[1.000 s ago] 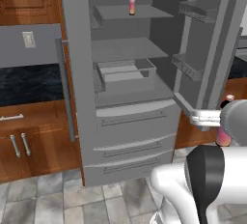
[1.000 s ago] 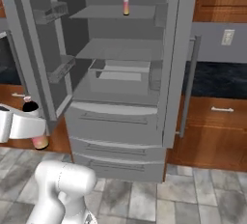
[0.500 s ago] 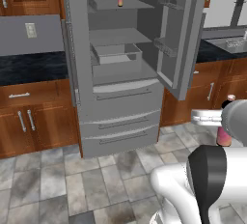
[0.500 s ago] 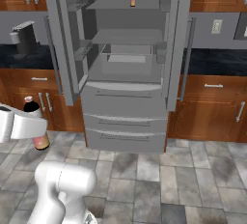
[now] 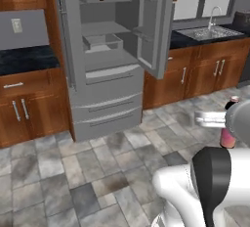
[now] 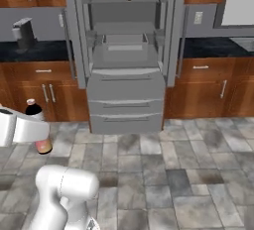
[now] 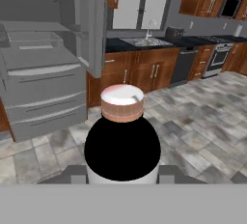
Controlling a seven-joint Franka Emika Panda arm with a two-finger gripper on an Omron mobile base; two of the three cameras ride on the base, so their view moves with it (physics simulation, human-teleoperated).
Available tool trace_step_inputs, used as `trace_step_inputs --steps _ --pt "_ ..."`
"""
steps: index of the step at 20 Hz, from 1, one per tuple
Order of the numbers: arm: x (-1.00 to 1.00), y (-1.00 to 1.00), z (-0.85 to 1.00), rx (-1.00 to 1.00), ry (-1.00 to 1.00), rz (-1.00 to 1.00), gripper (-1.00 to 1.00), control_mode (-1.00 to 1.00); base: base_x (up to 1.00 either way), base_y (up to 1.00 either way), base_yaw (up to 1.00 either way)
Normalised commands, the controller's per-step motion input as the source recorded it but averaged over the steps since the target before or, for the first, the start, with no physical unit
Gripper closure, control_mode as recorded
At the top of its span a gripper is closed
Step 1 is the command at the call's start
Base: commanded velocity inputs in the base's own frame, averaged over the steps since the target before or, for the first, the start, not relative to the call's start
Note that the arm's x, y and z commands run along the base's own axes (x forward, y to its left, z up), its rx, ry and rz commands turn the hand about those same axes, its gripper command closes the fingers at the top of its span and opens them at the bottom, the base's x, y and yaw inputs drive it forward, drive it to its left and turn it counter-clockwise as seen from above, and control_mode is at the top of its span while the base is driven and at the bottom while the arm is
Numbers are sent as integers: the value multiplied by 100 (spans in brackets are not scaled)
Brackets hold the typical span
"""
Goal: Open the fridge, grab two sodas, and place both sodas inside the bowl with ice on the dining counter.
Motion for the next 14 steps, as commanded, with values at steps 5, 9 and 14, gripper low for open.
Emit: trace_step_inputs --steps 5,9,14 --pt "0 0 0 0 0 0 100 100 -100 30 -30" --pt "0 0 0 0 0 0 100 100 -100 0 -19" --pt "0 0 0 0 0 0 100 100 -100 -3 -18"
